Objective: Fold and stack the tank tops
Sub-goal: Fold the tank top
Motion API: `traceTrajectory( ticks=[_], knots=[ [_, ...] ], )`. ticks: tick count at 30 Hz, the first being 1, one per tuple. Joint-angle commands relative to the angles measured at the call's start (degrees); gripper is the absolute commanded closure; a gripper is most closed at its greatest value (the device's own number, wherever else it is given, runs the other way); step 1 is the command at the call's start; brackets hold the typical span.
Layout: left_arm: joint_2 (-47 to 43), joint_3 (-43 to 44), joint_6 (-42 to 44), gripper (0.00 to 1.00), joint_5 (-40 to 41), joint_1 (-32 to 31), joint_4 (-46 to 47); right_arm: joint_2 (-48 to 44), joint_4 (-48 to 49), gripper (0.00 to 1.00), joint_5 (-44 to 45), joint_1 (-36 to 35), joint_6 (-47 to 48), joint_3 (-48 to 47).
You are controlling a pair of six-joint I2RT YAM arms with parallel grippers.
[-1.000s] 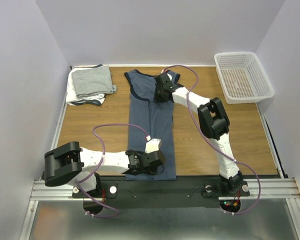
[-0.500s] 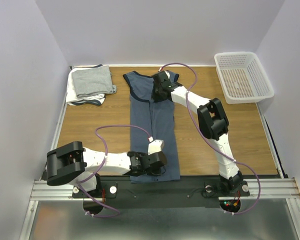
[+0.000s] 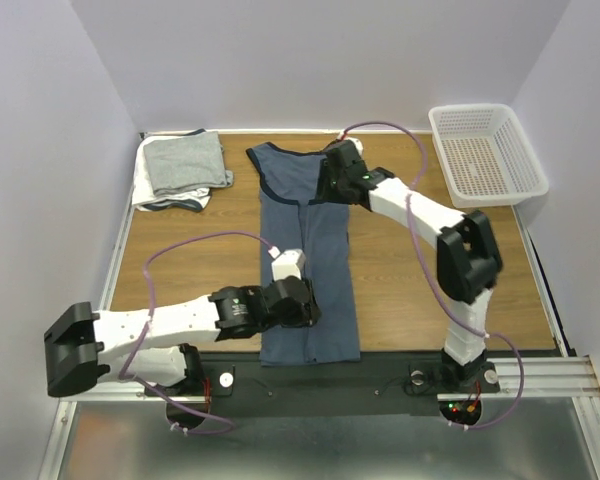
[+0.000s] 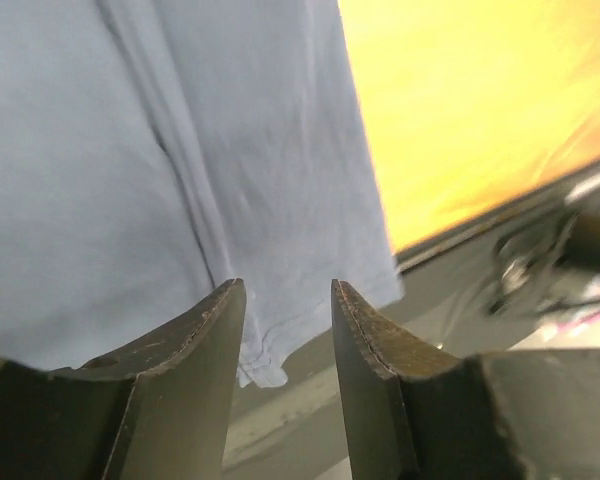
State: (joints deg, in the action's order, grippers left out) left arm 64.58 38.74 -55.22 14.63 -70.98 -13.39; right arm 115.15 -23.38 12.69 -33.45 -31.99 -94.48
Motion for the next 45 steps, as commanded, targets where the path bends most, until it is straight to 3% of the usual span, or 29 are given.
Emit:
traceTrajectory(
  ticks=[1,3,5,7,9,10,15,28,45],
  knots=[
    [-5.0,1.3,-6.6,0.49,5.0,5.4,-13.0,-14.3,1.4,0.44,-0.5,-0.5,-1.4,8.8],
    [-7.5,-0.2,-10.6,0.49,4.6,8.1,-18.5,-21.9,1.5,0.45,-3.7,-0.6,-2.8,21.4],
    [-10.0,-1.6,-13.7,0.51,4.4,9.1,-21.7,-26.6,1.4,0.45,-4.9,-1.3,-3.6,24.4],
    [-14.7,-4.7,-17.7,0.51,3.6,10.1,-24.5,-33.8,1.3,0.45,-7.1,-2.6,-5.4,33.6],
    [-19.4,-7.2,-19.2,0.48,-0.3,11.6,-24.2,-38.1,0.8,0.46,-9.0,-4.2,-7.0,41.8],
    [-20.6,-9.8,-20.2,0.40,-3.6,12.3,-23.8,-41.7,-0.2,0.46,-10.6,-4.8,-8.4,44.5],
    [-24.7,-15.4,-21.5,0.40,-11.3,12.6,-21.3,-48.8,-2.4,0.46,-15.9,-10.0,-12.6,56.4],
    [-24.9,-18.6,-31.3,0.48,-19.1,12.5,-27.3,-56.1,-6.5,0.45,-24.7,-11.9,-14.7,63.6],
    [-20.4,-20.6,-30.8,0.51,-21.0,12.5,-24.6,-52.2,-3.7,0.44,-30.4,-17.5,-15.8,66.8]
  ],
)
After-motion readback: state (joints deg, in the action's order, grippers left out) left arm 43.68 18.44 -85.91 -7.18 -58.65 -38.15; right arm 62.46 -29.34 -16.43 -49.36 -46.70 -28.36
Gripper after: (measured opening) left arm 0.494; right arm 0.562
